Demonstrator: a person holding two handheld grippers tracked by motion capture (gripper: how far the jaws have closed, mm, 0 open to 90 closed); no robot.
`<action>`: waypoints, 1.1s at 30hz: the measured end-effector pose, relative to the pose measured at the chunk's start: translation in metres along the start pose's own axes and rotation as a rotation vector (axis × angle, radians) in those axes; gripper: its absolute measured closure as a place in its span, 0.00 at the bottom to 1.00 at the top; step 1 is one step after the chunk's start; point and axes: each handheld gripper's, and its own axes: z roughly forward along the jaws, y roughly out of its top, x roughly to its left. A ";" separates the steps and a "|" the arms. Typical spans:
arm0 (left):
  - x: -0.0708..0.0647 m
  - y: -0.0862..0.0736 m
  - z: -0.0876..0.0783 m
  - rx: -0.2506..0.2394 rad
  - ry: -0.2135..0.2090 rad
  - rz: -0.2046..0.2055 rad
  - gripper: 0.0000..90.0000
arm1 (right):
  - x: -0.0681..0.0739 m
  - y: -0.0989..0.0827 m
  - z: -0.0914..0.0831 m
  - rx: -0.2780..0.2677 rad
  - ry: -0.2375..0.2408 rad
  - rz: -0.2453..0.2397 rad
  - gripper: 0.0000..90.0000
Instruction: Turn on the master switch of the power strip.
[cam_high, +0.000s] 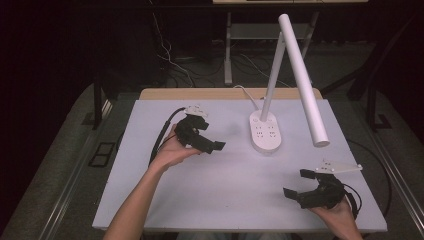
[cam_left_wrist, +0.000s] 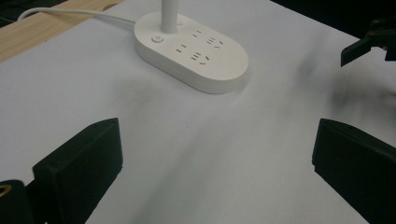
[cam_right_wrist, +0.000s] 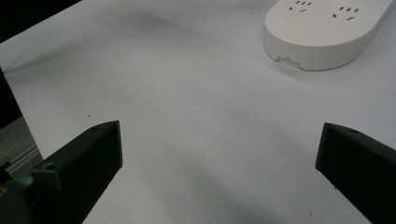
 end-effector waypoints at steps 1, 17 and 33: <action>0.001 0.001 0.001 -0.002 0.000 -0.002 0.01 | 0.000 0.000 0.000 0.000 0.000 0.000 0.00; 0.008 0.021 0.019 0.014 -0.021 0.021 0.01 | 0.000 0.001 0.000 0.007 0.012 0.006 0.00; 0.016 0.044 0.043 0.053 -0.010 0.027 0.04 | 0.001 0.000 0.000 0.006 0.013 0.012 0.00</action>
